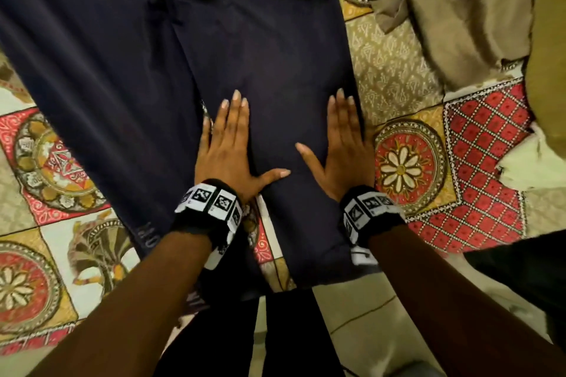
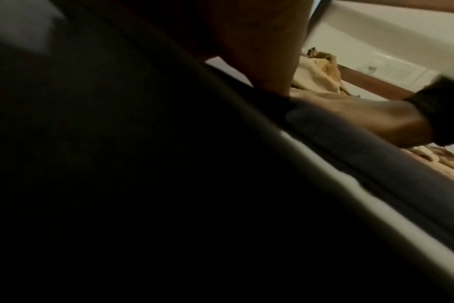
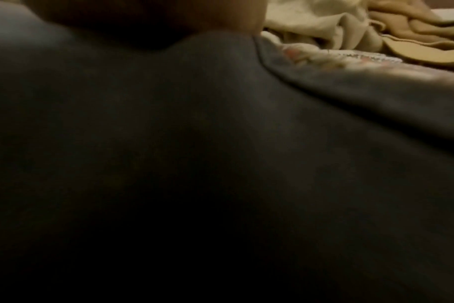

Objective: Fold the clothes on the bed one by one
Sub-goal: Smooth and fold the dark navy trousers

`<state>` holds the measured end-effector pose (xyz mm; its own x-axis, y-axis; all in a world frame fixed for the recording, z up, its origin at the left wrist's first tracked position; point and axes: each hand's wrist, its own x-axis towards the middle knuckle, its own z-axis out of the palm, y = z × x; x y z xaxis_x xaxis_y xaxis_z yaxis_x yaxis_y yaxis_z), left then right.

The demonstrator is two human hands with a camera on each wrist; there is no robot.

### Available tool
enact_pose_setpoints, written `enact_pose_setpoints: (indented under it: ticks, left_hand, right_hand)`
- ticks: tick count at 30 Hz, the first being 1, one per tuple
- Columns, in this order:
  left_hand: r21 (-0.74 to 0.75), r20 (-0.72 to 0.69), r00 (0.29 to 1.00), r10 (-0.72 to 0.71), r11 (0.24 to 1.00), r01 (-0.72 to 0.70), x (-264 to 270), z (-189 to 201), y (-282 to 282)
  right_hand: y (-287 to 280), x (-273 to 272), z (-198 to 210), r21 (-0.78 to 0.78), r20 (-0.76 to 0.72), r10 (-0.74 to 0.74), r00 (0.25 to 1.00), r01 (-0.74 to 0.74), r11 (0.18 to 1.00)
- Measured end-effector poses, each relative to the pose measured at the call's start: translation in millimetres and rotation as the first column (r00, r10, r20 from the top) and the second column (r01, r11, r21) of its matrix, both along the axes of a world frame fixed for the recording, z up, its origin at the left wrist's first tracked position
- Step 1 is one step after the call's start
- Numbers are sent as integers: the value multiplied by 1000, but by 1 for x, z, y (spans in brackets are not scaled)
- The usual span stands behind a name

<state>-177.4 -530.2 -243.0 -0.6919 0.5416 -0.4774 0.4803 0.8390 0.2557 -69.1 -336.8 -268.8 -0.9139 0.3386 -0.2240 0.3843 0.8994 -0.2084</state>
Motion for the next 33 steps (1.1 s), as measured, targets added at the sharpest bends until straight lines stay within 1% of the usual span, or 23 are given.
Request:
enact_pose_setpoints:
  ticks: [3, 4, 5, 7, 8, 9, 10, 13, 17, 19, 21, 24, 25, 26, 27, 28, 29, 30, 31, 32, 33]
  left_hand:
    - [-50, -34, 999, 7, 999, -9, 12, 11, 0]
    - [-30, -49, 999, -21, 999, 20, 20, 15, 1]
    - [16, -52, 996, -68, 997, 69, 33, 17, 4]
    - [132, -26, 988, -154, 979, 156, 71, 16, 9]
    - [163, -1, 986, -164, 973, 162, 96, 15, 9]
    - [167, 24, 989, -147, 976, 141, 119, 12, 7]
    - [149, 44, 992, -116, 983, 108, 141, 10, 2]
    - [79, 40, 998, -38, 996, 35, 178, 6, -11]
    - [61, -2, 1000, 0, 998, 0, 188, 7, -11]
    - [23, 10, 1000, 9, 1000, -9, 196, 12, -12]
    - [-5, 40, 999, 23, 1000, -22, 209, 17, -18]
    - [-21, 85, 996, 7, 1000, -5, 238, 22, -29]
    - [20, 95, 995, 25, 999, -27, 248, 24, -33]
    - [99, 106, 991, 78, 991, -89, 254, 25, -37]
    - [204, 133, 976, 172, 959, -197, 257, 28, -40]
    - [320, 164, 940, 298, 885, -337, 260, 29, -43]
    - [415, 199, 883, 425, 780, -469, 259, 30, -45]
    - [460, 242, 813, 529, 675, -577, 261, 29, -45]
    - [473, 272, 748, 605, 593, -652, 257, 27, -44]
    - [459, 280, 710, 646, 559, -690, 250, 24, -41]
    - [425, 276, 686, 674, 554, -716, 252, 20, -35]
  right_hand:
    - [0, 12, 9, 27, -8, -156, 988, 156, 987]
    - [-2, 18, 13, 17, -34, -160, 986, 161, 987]
    - [-7, 25, 18, 2, -62, -115, 991, 115, 993]
    - [-30, 46, 20, -46, -91, 88, 992, -93, 995]
    - [-44, 65, 19, -78, -79, 175, 981, -181, 980]
    - [-52, 83, 16, -101, -66, 211, 975, -217, 971]
    - [-55, 104, 12, -113, -53, 202, 978, -207, 972]
    - [-44, 150, 3, -65, -45, 79, 996, -82, 995]
    - [-35, 186, 8, 21, -45, -132, 990, 133, 991]
    - [-34, 202, 12, 34, -38, -194, 980, 195, 980]
    - [-31, 209, 12, 19, -29, -213, 977, 214, 977]
    - [-31, 212, 16, -49, -28, -258, 966, 256, 965]
    - [-31, 215, 19, -76, -50, -282, 958, 277, 958]
    - [-30, 218, 23, -102, -83, -313, 946, 304, 947]
    - [-28, 221, 25, -138, -118, -352, 928, 336, 932]
    - [-26, 226, 25, -196, -135, -402, 906, 373, 907]
    - [-23, 230, 25, -280, -128, -456, 881, 409, 868]
    - [-20, 235, 24, -370, -91, -510, 855, 447, 815]
    - [-18, 238, 24, -434, -54, -547, 835, 474, 766]
    - [-16, 238, 24, -457, -22, -547, 837, 478, 750]
    - [-15, 244, 23, -448, 7, -514, 858, 462, 766]
